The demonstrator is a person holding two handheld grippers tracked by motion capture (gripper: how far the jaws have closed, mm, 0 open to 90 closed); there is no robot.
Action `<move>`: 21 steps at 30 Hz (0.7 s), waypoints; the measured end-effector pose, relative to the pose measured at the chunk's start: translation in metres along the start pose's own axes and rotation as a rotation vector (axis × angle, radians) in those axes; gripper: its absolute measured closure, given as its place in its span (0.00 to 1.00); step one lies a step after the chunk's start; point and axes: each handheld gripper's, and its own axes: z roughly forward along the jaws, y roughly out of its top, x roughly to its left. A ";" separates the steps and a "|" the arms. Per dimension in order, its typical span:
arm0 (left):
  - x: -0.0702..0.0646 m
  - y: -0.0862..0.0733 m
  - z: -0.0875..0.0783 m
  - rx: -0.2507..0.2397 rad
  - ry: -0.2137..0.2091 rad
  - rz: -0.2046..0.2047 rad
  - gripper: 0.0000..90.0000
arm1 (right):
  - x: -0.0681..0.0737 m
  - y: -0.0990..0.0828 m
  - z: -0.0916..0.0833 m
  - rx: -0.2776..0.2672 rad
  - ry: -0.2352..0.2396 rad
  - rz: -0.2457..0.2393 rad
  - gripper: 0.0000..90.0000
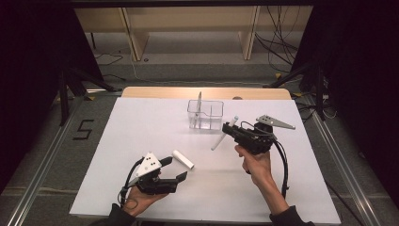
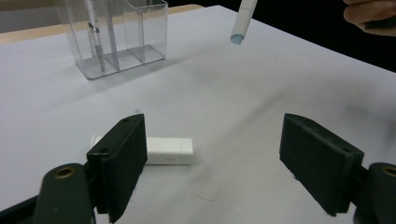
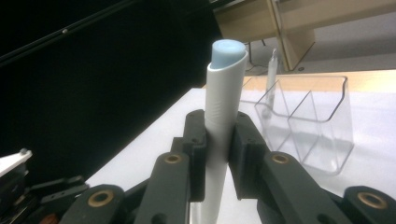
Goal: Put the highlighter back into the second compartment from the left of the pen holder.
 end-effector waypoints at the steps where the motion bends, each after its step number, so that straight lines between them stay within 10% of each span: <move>1: 0.001 0.000 -0.001 0.000 0.002 -0.002 0.25 | -0.001 0.002 0.002 -0.003 -0.004 -0.003 0.88; 21: 0.012 -0.006 -0.011 -0.012 0.023 -0.038 0.23 | -0.023 0.049 0.050 -0.032 -0.117 0.001 0.87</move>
